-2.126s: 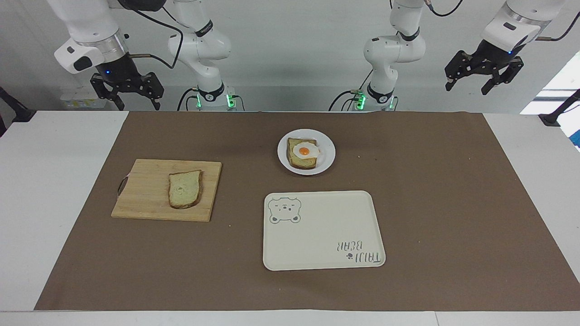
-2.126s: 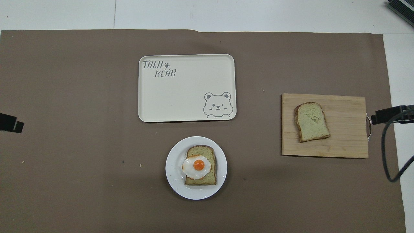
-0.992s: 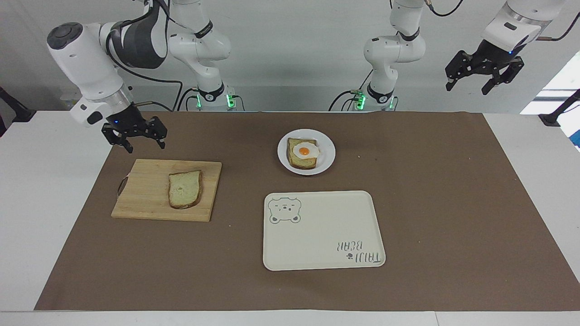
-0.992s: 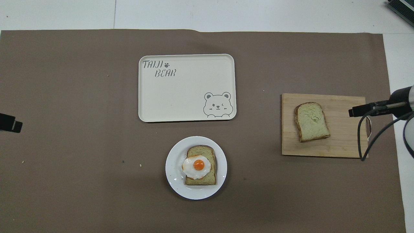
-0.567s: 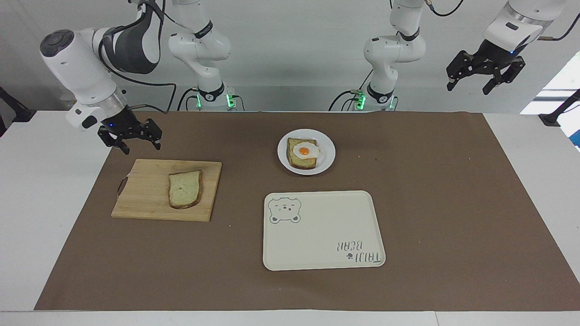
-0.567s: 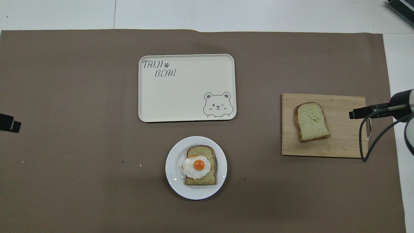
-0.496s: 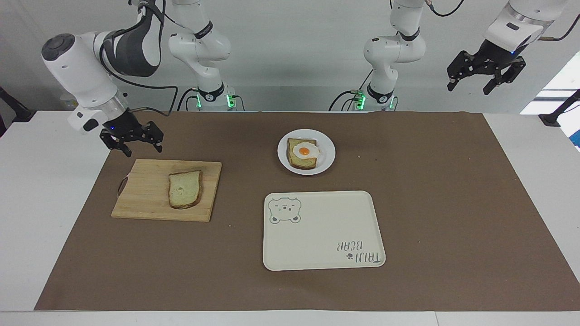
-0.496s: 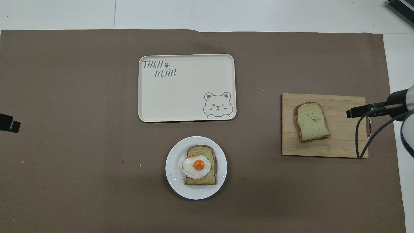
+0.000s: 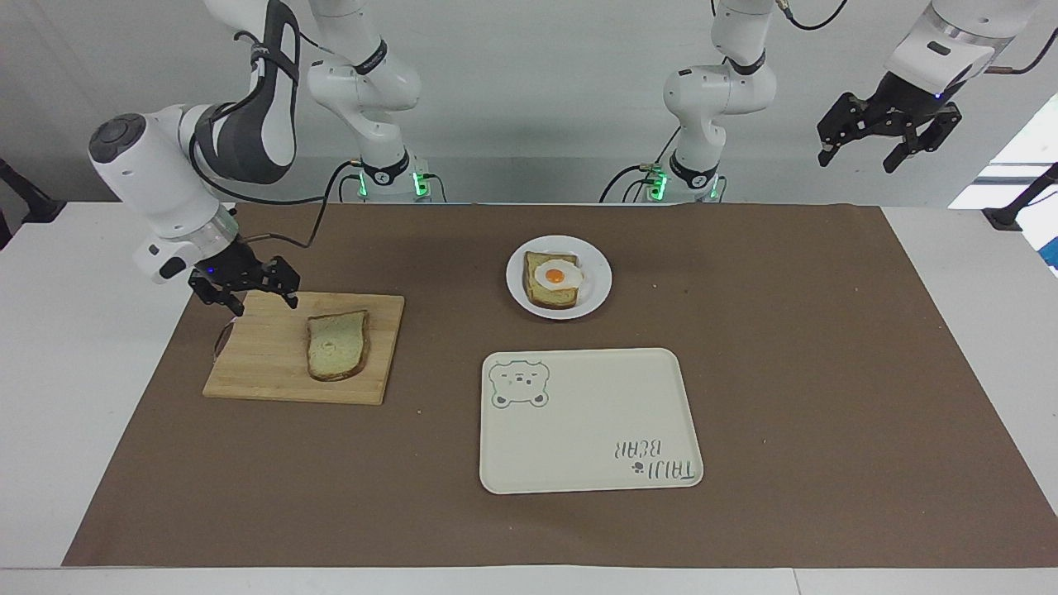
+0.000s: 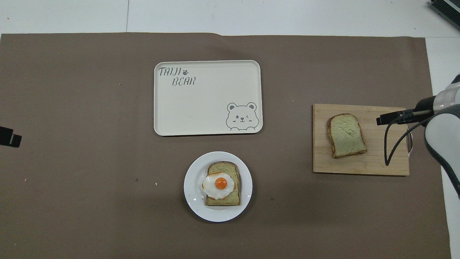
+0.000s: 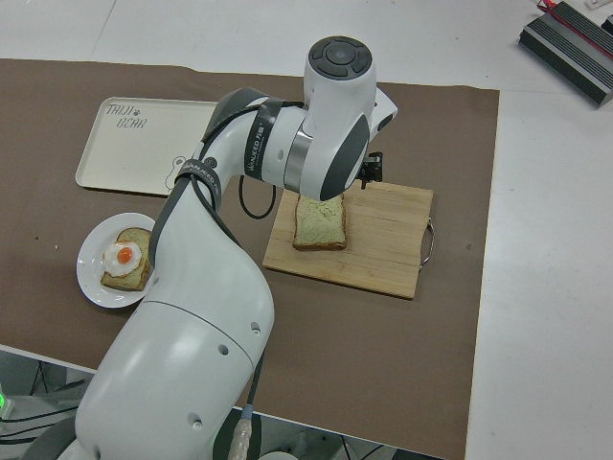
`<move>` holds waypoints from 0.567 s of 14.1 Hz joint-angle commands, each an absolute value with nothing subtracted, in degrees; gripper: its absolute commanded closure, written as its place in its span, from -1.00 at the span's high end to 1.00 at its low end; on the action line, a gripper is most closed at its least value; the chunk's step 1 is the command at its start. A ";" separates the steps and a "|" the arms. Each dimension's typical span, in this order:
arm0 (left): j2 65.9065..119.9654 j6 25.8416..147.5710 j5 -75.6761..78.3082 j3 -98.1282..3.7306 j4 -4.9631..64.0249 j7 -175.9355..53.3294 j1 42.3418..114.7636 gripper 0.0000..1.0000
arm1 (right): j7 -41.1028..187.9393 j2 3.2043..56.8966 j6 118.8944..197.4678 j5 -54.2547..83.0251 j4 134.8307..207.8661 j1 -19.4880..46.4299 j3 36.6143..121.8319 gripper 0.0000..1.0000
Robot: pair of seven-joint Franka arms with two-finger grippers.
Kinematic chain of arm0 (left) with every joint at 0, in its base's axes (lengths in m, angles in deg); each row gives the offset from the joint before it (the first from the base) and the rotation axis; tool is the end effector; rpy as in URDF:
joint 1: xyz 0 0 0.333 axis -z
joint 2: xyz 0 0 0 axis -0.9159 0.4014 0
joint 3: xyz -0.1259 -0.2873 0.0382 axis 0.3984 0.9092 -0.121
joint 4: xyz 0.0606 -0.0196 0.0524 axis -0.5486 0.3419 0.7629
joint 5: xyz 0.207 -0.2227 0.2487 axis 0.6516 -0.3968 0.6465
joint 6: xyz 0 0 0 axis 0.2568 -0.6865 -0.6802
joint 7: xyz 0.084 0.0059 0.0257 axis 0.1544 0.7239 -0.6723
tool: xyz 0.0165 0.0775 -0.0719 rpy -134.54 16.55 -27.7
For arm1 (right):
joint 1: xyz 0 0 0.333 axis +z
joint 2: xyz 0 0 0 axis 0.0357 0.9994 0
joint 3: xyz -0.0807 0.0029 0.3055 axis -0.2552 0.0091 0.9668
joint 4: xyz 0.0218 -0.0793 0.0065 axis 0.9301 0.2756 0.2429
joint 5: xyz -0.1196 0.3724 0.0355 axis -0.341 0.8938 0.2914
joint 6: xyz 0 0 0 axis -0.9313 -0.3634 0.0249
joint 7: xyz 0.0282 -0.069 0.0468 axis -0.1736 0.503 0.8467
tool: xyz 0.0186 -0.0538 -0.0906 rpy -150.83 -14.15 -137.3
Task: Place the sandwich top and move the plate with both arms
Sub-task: 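Reach the right gripper over the bread slice on the cutting board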
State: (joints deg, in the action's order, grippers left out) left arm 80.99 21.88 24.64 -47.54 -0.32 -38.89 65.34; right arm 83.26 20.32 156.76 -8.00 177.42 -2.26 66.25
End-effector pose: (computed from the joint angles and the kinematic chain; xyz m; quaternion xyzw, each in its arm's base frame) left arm 0.5078 -0.0198 0.7043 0.9962 -0.0796 -0.0326 0.0167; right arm 0.5774 -0.0928 0.4465 -0.9975 -0.0379 -0.0210 0.0563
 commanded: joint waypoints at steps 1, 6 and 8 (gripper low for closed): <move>79.62 21.71 24.17 -47.24 1.28 -38.57 64.67 1.00 | 85.72 23.91 160.62 -5.57 177.90 -3.23 66.84 1.00; 79.62 21.71 24.17 -47.33 1.28 -38.57 64.67 1.00 | 88.08 25.79 163.72 -5.31 179.73 -1.29 66.84 1.00; 79.62 21.71 24.17 -47.33 1.19 -38.57 64.67 1.00 | 88.80 26.39 164.51 -5.22 180.97 -1.29 66.84 1.00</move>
